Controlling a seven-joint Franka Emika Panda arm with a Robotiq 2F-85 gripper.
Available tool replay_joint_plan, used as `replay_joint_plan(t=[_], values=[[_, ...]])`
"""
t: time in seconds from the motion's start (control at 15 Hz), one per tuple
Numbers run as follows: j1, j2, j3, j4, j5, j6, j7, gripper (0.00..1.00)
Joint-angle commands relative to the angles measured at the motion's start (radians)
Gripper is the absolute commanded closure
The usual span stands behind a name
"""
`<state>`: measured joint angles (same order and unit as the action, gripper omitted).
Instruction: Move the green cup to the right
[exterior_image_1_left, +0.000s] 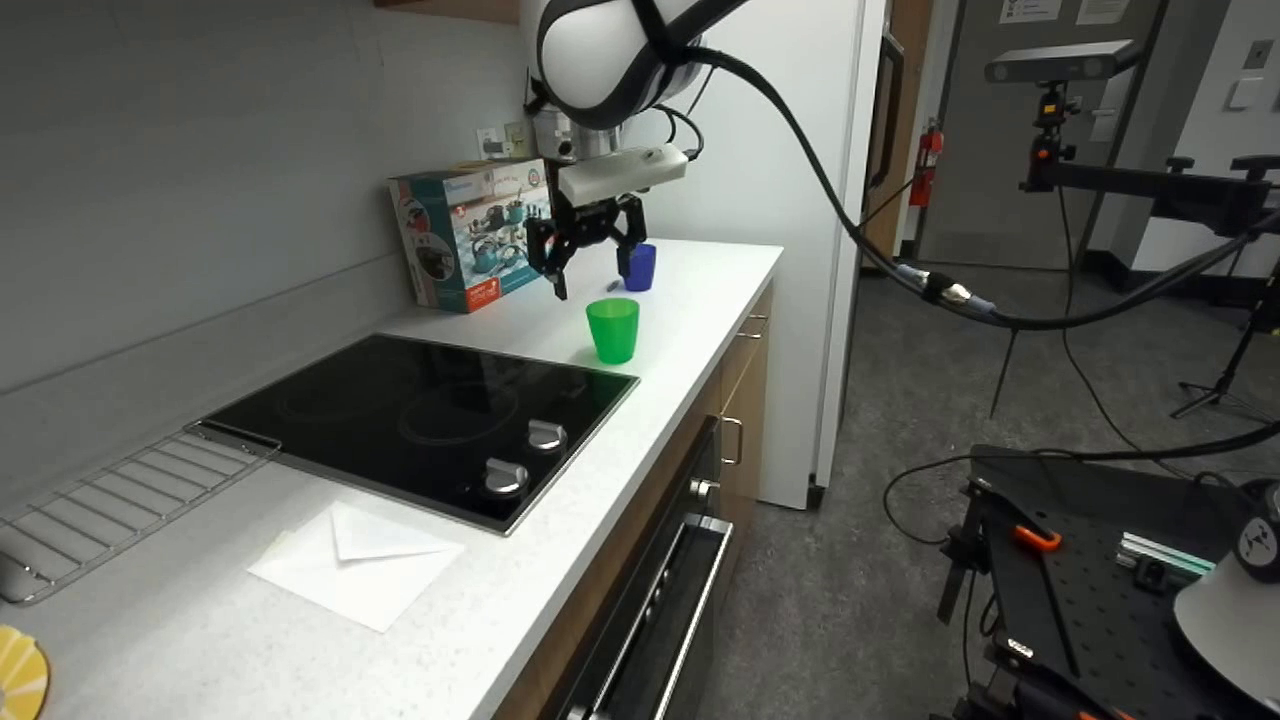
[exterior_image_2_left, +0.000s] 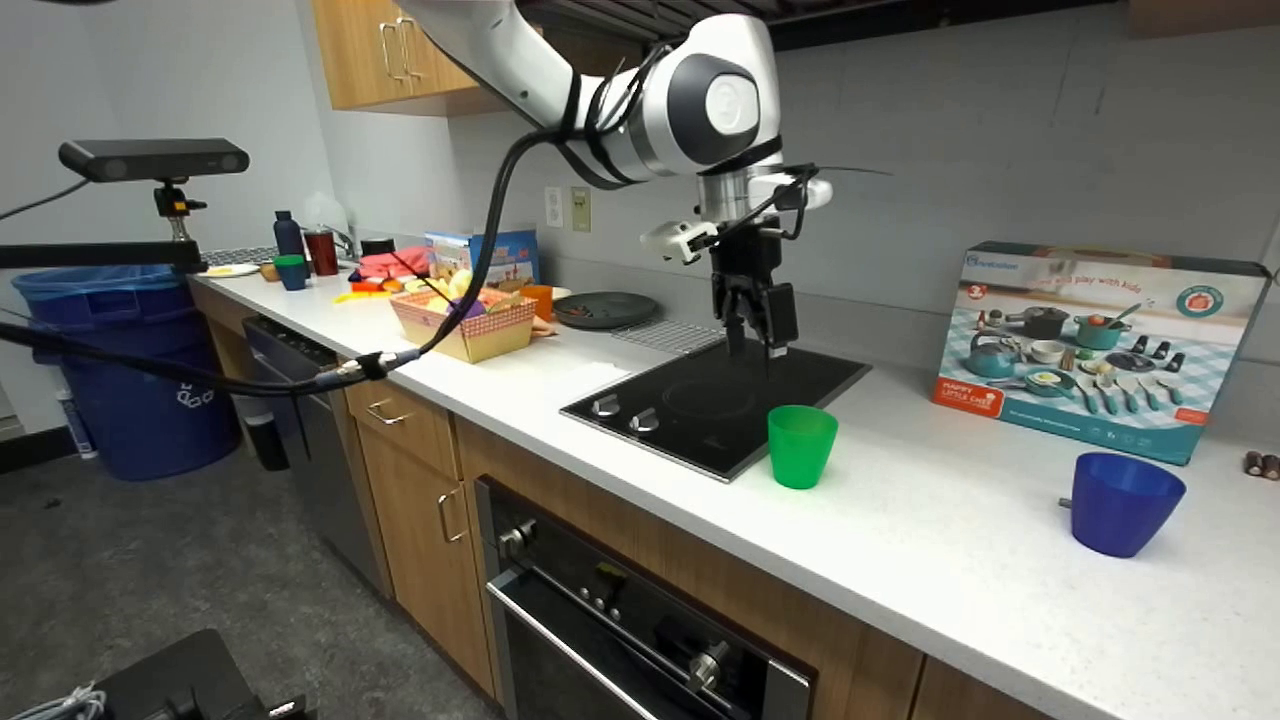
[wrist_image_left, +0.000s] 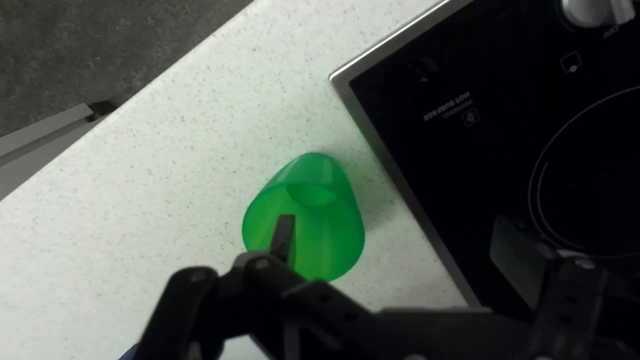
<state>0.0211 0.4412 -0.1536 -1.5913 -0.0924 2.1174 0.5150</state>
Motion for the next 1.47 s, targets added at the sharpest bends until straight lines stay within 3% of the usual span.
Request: replay_joint_plan(t=[0.0, 0.53, 1.4], values=[[0.033, -0.089, 0.015, -0.112, -0.037, 0.003, -0.003, 0.00], [0.061, -0.238, 0.046, -0.331, -0.056, -0.010, 0.038, 0.00], [0.021, -0.559, 0.103, -0.650, -0.159, -0.011, 0.020, 0.00]])
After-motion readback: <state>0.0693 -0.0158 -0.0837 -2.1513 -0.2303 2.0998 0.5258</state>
